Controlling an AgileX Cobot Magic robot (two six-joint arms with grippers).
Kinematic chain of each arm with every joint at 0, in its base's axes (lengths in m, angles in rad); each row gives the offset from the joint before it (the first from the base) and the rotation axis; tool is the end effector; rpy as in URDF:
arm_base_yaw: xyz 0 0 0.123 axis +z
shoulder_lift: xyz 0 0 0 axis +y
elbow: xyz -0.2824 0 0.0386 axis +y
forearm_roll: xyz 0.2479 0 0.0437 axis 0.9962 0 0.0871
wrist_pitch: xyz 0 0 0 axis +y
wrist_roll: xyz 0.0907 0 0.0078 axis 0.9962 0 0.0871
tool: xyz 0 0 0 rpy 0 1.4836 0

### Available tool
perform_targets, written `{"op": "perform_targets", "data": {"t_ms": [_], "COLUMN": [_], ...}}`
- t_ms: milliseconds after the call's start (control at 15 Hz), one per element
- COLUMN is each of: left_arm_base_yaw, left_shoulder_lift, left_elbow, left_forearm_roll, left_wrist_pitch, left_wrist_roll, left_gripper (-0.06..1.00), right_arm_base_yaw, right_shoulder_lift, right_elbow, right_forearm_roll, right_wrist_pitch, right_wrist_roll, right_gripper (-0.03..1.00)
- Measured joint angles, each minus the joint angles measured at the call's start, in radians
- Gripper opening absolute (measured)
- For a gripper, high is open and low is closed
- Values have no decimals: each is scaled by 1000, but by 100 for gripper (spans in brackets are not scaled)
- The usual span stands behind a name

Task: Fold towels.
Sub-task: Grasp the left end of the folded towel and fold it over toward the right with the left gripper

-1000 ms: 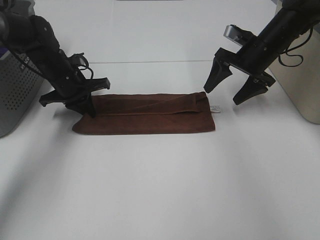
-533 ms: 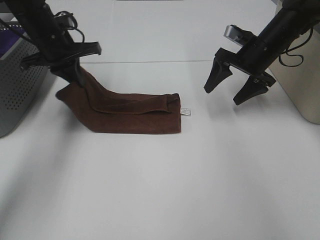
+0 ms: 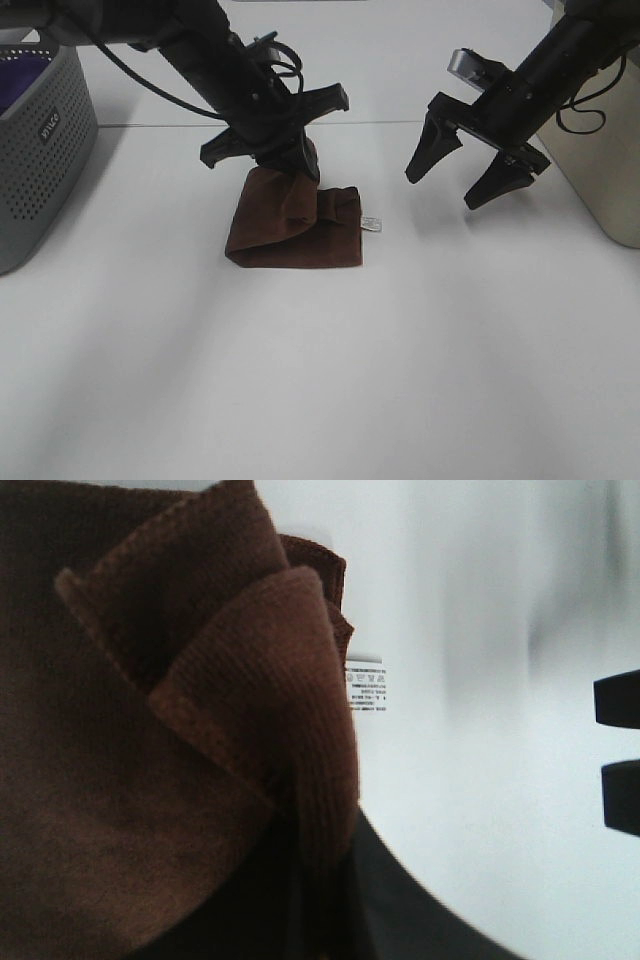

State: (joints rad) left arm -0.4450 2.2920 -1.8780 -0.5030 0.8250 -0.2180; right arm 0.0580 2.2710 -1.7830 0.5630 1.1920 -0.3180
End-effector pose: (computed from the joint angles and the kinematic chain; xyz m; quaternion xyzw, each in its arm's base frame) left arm 0.4370 -0.2442 0.1745 -0.0190 0.9557 -0.2678 0.1208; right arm 0.4505 0.0714 0.1575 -0.0758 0.9634 0.2562 0.0228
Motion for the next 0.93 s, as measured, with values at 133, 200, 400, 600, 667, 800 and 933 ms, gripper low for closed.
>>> {"op": "perform_targets", "data": {"t_ms": [133,200,400,600,667,800,933], "left_arm_base_yaw": [-14,-14,-14,-14,-14,-6,64], "left_shoulder_lift": [44,59,72,72,71,62,11], "left_elbow": [0,0,0,0,0,0,0], "left_forearm_roll": [-2,-5,-66,-234,-277,-301,-265], "left_wrist_pitch": [-37,-44,-74,-142,-155,-158,-148], "left_wrist_roll": [-58,-88,-117,-70,-17,81,210], "left_gripper": [4,6,41,70,72,73,73], "right_arm_base_yaw": [0,0,0,0,0,0,3], "right_shoulder_lift": [0,0,0,0,0,0,0], "right_elbow": [0,0,0,0,0,0,0], "right_forearm_roll": [2,2,3,39,51,86,198], "right_wrist_pitch": [2,2,2,9,11,12,13], "right_wrist_roll": [13,14,14,15,14,5,-45], "right_gripper": [88,88,88,88,88,88,88]}}
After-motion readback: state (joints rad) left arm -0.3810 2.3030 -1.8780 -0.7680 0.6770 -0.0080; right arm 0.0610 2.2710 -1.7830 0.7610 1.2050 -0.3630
